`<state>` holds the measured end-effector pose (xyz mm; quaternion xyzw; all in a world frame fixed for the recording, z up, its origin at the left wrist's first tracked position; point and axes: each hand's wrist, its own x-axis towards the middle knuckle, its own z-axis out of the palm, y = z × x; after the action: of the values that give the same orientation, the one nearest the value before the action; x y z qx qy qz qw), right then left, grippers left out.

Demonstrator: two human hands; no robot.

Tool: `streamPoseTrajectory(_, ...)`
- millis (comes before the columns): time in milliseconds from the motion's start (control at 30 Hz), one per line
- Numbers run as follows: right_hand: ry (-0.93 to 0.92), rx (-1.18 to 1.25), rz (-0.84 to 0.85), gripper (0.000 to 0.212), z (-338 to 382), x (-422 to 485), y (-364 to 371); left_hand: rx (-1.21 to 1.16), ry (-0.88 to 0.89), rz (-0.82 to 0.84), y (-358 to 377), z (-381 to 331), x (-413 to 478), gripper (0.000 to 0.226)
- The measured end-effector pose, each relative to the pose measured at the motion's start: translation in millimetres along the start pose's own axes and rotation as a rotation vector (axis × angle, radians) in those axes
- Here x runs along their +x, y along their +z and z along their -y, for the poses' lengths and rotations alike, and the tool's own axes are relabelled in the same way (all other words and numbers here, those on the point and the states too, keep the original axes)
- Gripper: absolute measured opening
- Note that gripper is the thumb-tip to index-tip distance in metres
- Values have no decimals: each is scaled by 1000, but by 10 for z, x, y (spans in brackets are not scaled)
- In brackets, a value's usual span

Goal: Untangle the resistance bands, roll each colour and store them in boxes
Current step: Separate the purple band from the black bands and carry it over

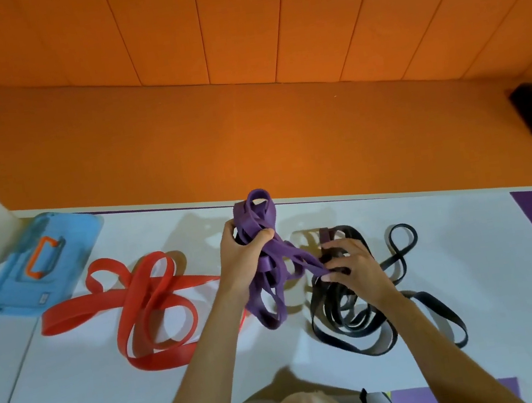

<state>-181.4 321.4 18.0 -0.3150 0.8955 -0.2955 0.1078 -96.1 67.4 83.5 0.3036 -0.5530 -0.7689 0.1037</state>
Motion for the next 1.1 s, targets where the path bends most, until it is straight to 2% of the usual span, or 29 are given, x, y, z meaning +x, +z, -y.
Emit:
streamPoseTrajectory(67, 35, 72, -7, 9, 68, -2, -49, -6, -32, -57, -42, 41, 36, 41)
streamPoseTrajectory(133, 116, 195, -100, 3, 181, -2, -132, -1, -42, -107, -88, 69, 75, 37)
streamPoseTrajectory(233, 171, 418, -143, 14, 389, 19, -282, 18, -19, -140, -101, 105, 95, 40)
streamPoseTrajectory(300, 151, 496, -231, 19, 557, 32, -378, 33, 1, -143, -67, 142, 94, 43)
streamPoseTrajectory(367, 95, 288, -333, 19, 648, 57, -470, 31, -2, -148, -35, 167, 85, 43)
streamPoseTrajectory(433, 7, -112, -381, 19, 668, 109, -568, 2, -17, -160, -24, 190, 84, 39)
streamPoseTrajectory(467, -23, -155, -362, 21, 658, 133, -618, -9, -18, -168, -28, 205, 89, 37)
streamPoseTrajectory(567, 41, 134, -250, 28, 695, 181, -778, -7, -22, -189, -55, 233, 112, 34)
streamPoseTrajectory(633, 173, 173, -163, 31, 631, 220, -843, -4, -30, -190, -49, 236, 107, 36)
streamPoseTrajectory(733, 353, 600, 79, 35, 560, 239, -895, 1, -40, -176, -28, 252, 95, 41)
streamPoseTrajectory(800, 406, 732, 71, 42, 538, 233, -892, 12, -35, -160, -32, 269, 100, 40)
streamPoseTrajectory(967, 603, 816, 10, 42, 557, 170, -651, 48, -35, -122, -5, 336, 84, 36)
streamPoseTrajectory(1100, 698, 1006, -131, 36, 596, 24, -412, 164, -73, -24, 31, 453, 45, 47)
